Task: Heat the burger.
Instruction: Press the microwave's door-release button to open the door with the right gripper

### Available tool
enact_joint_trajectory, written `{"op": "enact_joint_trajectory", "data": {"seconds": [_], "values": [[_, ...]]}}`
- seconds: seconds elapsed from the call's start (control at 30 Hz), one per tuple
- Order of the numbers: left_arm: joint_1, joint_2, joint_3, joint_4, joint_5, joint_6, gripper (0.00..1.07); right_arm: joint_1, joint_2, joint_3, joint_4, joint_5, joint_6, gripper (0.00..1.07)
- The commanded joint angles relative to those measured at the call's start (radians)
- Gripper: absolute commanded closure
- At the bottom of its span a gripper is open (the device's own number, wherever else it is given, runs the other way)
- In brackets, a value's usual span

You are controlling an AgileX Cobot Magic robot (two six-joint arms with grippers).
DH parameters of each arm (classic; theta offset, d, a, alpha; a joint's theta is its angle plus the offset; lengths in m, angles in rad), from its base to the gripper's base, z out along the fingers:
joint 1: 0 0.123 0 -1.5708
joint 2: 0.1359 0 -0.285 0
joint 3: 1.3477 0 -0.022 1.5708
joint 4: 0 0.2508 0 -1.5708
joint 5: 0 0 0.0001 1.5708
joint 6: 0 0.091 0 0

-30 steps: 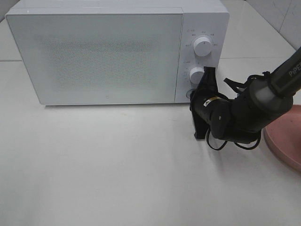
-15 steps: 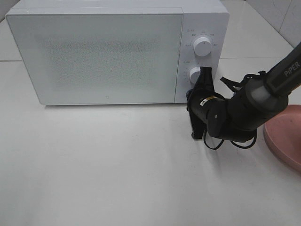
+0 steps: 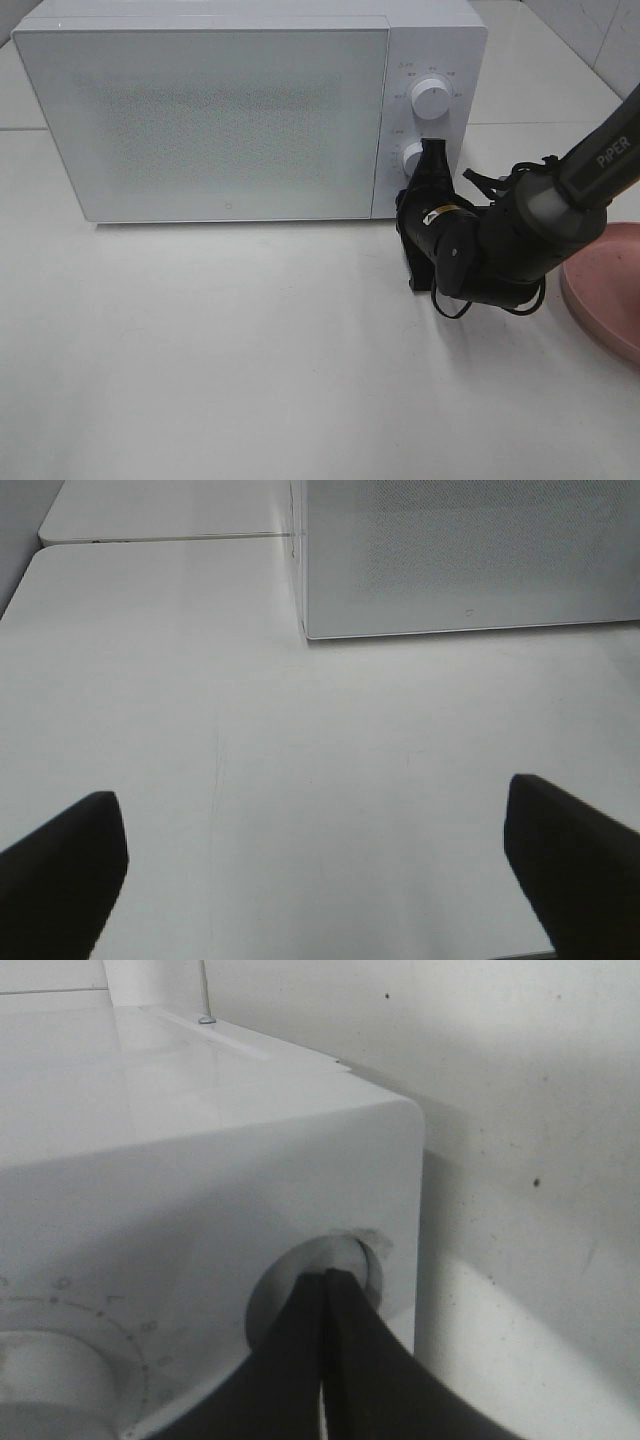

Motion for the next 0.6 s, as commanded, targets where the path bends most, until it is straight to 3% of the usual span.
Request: {"op": "enact_joint_trajectory", "data": {"seconds": [0.03, 0.6], "values": [[-0.005, -0.021, 0.003, -0.001, -0.004, 0.000, 0.11, -0.013, -0.016, -0.052, -0.016, -0.183, -0.014, 1.07], [-0.005, -0.021, 0.003, -0.001, -0.004, 0.000, 0.11, -0.016, 0.050, -0.181, 0.055, -0.292, -0.045, 1.07]]}}
